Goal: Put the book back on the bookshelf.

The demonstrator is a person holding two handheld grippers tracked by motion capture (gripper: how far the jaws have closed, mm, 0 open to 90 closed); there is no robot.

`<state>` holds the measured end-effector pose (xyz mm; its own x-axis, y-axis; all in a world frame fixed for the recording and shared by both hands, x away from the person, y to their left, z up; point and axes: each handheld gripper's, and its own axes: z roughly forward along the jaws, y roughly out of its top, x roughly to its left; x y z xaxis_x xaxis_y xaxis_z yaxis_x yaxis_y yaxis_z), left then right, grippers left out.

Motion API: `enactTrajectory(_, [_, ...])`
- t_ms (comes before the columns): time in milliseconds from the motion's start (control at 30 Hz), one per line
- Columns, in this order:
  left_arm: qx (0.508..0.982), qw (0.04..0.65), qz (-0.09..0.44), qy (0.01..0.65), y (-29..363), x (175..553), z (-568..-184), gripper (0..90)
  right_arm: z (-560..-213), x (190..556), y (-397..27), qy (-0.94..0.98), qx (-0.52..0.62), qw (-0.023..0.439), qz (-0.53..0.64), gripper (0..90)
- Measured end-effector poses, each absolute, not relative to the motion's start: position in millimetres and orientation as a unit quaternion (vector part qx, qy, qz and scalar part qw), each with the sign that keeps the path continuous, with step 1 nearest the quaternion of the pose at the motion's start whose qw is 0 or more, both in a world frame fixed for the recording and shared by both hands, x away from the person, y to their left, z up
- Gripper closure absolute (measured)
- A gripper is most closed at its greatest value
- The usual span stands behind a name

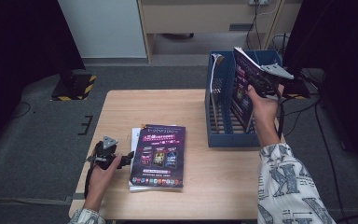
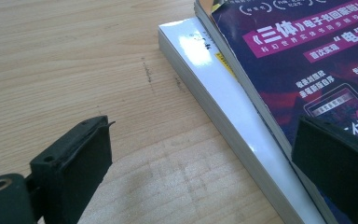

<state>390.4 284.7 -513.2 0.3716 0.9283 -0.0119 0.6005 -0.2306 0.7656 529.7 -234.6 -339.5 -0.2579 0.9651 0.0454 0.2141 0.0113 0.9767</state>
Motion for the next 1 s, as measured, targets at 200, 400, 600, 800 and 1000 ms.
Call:
enactTrajectory(200, [0.750,0.353,0.232,0.510,284.7,390.4,-513.2,4.8,-342.4,529.8,-234.3,0.600,0.482,0.375,0.516,82.5])
enactTrajectory(400, [0.748,0.354,0.231,0.512,285.2,390.9,-513.7,4.7,-350.5,529.5,-236.7,0.589,0.481,0.381,0.526,82.5])
enactTrajectory(600, [0.748,0.353,0.231,0.512,285.3,391.0,-513.9,4.7,-361.4,531.8,-234.6,0.590,0.481,0.385,0.522,82.5])
enactTrajectory(800, [0.751,0.351,0.230,0.509,284.5,391.5,-514.7,4.8,-370.8,530.7,-232.1,0.586,0.484,0.388,0.521,82.5])
enactTrajectory(1000, [0.750,0.353,0.230,0.511,284.7,391.1,-514.3,4.8,-374.7,531.5,-230.9,0.583,0.486,0.397,0.517,82.5])
